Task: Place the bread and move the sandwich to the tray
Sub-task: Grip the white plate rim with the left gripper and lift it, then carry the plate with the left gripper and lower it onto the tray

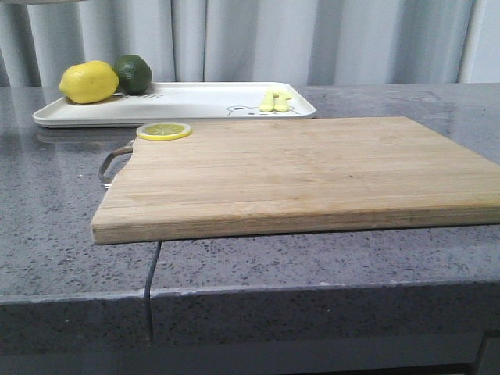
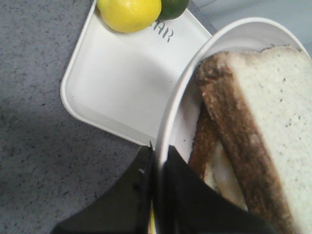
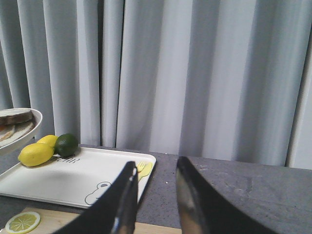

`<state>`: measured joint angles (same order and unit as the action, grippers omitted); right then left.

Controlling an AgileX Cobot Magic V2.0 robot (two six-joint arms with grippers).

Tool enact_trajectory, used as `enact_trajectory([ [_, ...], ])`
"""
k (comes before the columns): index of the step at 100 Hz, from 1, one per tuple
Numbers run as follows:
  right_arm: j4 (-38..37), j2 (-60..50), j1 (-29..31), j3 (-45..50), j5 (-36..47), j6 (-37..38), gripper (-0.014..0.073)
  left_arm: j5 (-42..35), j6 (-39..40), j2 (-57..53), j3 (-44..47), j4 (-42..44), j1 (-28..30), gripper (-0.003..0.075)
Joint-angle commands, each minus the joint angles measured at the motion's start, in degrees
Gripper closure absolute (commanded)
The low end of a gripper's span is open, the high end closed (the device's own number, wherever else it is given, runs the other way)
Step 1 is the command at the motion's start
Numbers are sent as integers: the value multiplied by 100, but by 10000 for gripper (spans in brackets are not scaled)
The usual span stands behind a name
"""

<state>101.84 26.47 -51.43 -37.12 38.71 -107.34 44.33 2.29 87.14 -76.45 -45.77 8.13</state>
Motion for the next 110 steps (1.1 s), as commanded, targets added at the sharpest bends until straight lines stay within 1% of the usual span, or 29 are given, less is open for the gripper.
enact_trajectory([
  [1,-256,16,14,-117,-176,-50,370,-108,-26,103,-499,-413,-173,740],
  [20,-256,16,14,-117,-176,-50,370,63,-26,801,-1096,-402,-359,740],
  [64,-256,16,14,-117,-176,-50,370,488,-173,2070,-2435,-323,-426,740],
  [110,-256,16,14,-117,-170,-50,370,499,-173,2830,-3131,-342,-669,740],
])
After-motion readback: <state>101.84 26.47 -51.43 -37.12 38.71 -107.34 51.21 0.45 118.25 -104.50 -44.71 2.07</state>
